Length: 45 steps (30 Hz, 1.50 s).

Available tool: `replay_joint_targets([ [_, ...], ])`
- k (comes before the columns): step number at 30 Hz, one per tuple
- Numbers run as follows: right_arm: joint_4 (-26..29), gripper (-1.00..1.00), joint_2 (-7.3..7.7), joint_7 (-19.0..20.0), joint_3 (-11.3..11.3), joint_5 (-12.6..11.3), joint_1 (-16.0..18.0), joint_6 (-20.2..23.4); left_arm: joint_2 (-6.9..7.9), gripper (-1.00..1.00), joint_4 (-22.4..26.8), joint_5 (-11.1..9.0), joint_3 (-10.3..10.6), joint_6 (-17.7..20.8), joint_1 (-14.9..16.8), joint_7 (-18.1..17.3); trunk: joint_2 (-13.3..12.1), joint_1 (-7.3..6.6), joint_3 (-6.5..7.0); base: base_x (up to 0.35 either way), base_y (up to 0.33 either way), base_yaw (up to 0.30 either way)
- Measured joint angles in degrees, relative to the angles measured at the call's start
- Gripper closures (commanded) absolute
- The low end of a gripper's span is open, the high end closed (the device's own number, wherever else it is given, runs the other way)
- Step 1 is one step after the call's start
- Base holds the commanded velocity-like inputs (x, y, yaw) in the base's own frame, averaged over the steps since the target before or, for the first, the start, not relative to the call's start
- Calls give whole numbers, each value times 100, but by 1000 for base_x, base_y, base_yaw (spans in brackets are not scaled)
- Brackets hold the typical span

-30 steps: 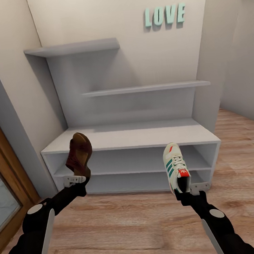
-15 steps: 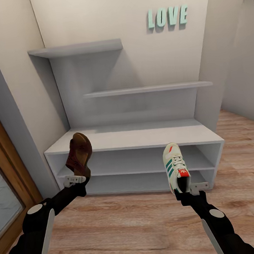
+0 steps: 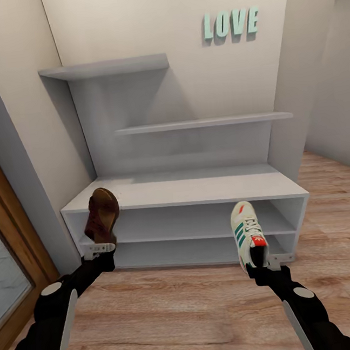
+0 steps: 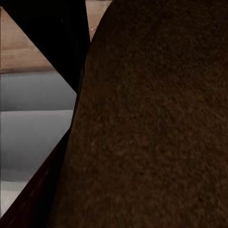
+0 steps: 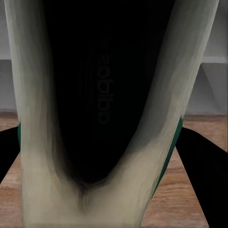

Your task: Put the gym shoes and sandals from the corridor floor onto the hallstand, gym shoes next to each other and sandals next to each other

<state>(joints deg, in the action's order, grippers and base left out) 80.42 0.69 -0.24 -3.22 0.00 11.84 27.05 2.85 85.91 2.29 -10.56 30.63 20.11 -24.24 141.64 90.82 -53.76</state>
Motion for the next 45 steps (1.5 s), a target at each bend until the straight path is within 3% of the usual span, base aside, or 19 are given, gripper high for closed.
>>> replay_joint_targets([
  [4, 0, 100, 0, 1, -32, -5, 0, 25, -14, 100, -37, -9, 9, 306, -2, 181, 0, 0, 0, 0, 0, 0],
  [7, 0, 100, 0, 2, -35, -7, 0, 37, -25, 100, -369, 15, 27, 520, 2, 355, 0, 0, 0, 0, 0, 0],
  [10, 0, 100, 0, 3, -32, -8, 0, 41, -97, 100, -1092, 15, 123, 578, 3, 1059, 0, 1, -1, 0, 0, 0],
  [14, 2, 100, 0, 5, -31, -8, 0, 41, -156, 100, -1470, -13, 187, 593, 7, 1517, 0, 0, 0, 0, 0, 0],
  [17, 27, 100, 7, 4, -113, 7, 0, 38, -172, 100, -1554, -27, 238, 603, 7, 1627, 0, 0, 0, 0, 0, 0],
  [19, 66, 100, 9, 7, -510, 24, 0, 35, -176, 100, -1575, -25, 276, 607, 7, 1650, 0, 0, 0, 0, 0, 0],
  [20, 107, 100, 9, 16, -858, 23, 1, 36, -176, 100, -1581, -26, 286, 607, 7, 1656, 0, 0, 0, 0, 0, 0],
  [22, 172, 100, 0, 36, -2178, 22, 0, 37, -177, 100, -1595, -24, 293, 609, 7, 1663, 0, 0, 0, 0, 0, 0],
  [24, 195, 100, -3, 44, -3010, 19, 0, 38, -173, 100, -1603, -25, 292, 609, 7, 1665, 0, 0, 0, 0, 0, 0],
  [25, 198, 100, -4, 47, -3211, -1, -1, 38, -172, 100, -1605, -24, 290, 609, 7, 1667, 0, 0, 0, 0, 0, 0],
  [27, 205, 100, 14, 50, -3914, -8, -1, 42, -170, 100, -1607, -25, 285, 609, 7, 1671, 0, 0, 0, 0, 0, 0],
  [31, 208, 100, 70, 52, -5047, -76, -2, 57, -169, 100, -1609, -25, 286, 633, 7, 1674, 0, 0, 0, 0, 0, 0],
  [33, 206, 100, 224, 53, -5457, -96, -2, 57, -169, 100, -1619, -22, 290, 742, 8, 1674, 0, 0, 0, 0, 0, 0],
  [36, 197, 100, 795, 54, -5973, -73, 0, 59, -169, 100, -1619, 6, 344, 1422, 34, 1679, 0, 0, 0, 0, 0, 0],
  [38, 188, 100, 1160, 56, -6080, -101, -1, 59, -175, 100, -1615, 30, 417, 1829, 52, 1680, 0, 0, 0, 0, 0, 0],
  [40, 154, 100, 1701, 55, -6149, -91, 0, 61, -189, 100, -1611, 32, 556, 2207, 111, 1680, 1, -1, 0, 0, 0, 0],
  [41, 134, 100, 1845, 57, -6160, -108, -1, 60, -199, 100, -1611, 49, 604, 2275, 144, 1682, 0, 0, 0, 0, 0, 0],
  [43, -39, 100, 2358, 52, -6192, -97, 0, 60, -332, 100, -1644, -14, 872, 2456, 417, 1676, 1, -1, 2, 0, 0, 0],
  [45, -185, 100, 2555, 53, -6199, -113, -2, 60, -493, 100, -1828, 79, 1003, 2512, 648, 1683, 0, 0, 0, 0, 0, 0],
])
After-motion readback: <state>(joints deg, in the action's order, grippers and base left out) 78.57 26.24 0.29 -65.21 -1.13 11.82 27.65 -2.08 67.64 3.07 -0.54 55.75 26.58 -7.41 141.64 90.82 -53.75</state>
